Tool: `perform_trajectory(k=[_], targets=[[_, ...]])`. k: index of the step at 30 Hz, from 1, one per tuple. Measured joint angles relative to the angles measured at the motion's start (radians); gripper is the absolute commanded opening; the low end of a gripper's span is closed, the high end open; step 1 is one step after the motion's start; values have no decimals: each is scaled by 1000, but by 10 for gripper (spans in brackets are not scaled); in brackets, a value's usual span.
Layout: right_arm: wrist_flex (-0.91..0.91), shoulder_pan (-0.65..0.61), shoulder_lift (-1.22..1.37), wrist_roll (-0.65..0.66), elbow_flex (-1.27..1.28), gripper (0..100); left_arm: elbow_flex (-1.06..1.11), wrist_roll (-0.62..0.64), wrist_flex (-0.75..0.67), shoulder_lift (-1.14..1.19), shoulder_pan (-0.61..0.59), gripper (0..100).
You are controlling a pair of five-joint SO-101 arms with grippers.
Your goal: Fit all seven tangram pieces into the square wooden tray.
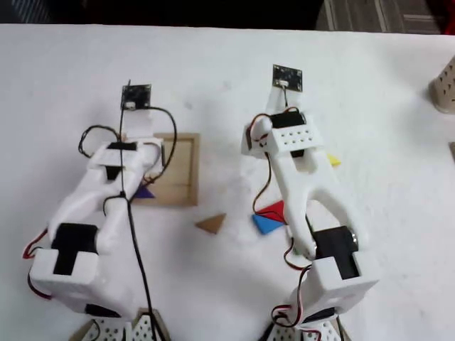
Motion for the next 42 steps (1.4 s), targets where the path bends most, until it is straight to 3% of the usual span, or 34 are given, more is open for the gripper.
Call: perform_trajectory(k=[8,16,21,25,32,38,42], targets=[[0,-6,0,0,0,28,32,2,8,-106,-23,24],[-11,-132,0,-2,26,33,169,0,-77,-288,-114,24],[-124,-255,0,-123,91,136,176,2,-173,-267,-144,24],[-236,-336,2,-141,132,185,140,0,-180,-186,-166,24],[-301,-400,184,-143,61,146,-8,54,-92,-87,-252,24],[-130,-370,330,-146,-144,8,-34,75,-66,-54,-252,24],[-51,-339,353,-143,-199,15,-34,75,-66,-54,-255,24]])
